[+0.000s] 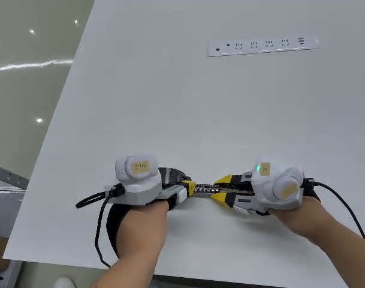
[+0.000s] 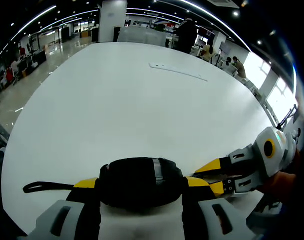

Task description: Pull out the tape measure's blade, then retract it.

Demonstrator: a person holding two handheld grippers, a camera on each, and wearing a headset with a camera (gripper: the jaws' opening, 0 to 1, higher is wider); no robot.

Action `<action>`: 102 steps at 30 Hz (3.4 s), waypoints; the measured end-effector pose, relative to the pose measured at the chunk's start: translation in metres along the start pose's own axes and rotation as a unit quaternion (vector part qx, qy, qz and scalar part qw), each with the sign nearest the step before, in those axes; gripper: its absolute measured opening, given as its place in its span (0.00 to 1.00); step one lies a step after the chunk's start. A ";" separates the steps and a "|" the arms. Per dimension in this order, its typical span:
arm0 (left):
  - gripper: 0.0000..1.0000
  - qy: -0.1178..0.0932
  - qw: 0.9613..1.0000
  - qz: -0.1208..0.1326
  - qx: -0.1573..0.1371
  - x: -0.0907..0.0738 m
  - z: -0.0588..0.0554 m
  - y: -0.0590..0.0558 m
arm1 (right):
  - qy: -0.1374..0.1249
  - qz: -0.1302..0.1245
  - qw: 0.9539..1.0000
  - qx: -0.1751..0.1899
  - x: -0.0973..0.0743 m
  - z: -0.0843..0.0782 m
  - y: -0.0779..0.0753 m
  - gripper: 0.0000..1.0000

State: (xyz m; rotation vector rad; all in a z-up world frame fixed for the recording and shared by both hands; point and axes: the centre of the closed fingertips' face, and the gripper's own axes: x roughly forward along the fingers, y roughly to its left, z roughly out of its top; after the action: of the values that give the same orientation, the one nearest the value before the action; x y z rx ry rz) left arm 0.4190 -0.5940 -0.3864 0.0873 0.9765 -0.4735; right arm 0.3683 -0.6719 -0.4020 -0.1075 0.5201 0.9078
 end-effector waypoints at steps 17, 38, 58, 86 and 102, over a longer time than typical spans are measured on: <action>0.60 0.028 1.000 0.008 0.010 0.001 -0.003 0.002 | 0.008 -0.002 1.000 -0.020 0.011 0.005 0.002 0.12; 0.60 0.031 1.000 0.002 0.004 0.000 -0.003 0.002 | -0.007 0.009 1.000 0.007 0.031 0.017 0.005 0.11; 0.61 0.021 1.000 -0.002 0.010 0.003 -0.001 0.004 | 0.000 0.002 1.000 -0.011 0.038 0.018 0.006 0.12; 0.66 -0.001 0.998 -0.049 0.037 -0.007 0.003 0.002 | 0.020 -0.008 1.000 -0.004 0.026 0.026 0.006 0.25; 0.72 -0.021 0.991 -0.091 0.094 -0.028 -0.004 -0.004 | 0.014 -0.052 0.998 0.024 -0.010 0.030 0.001 0.30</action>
State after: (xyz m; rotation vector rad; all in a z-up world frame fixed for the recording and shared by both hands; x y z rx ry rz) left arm 0.4010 -0.5867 -0.3653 0.1587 0.9002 -0.7332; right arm 0.3738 -0.6695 -0.3711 -0.1033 0.5577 0.7921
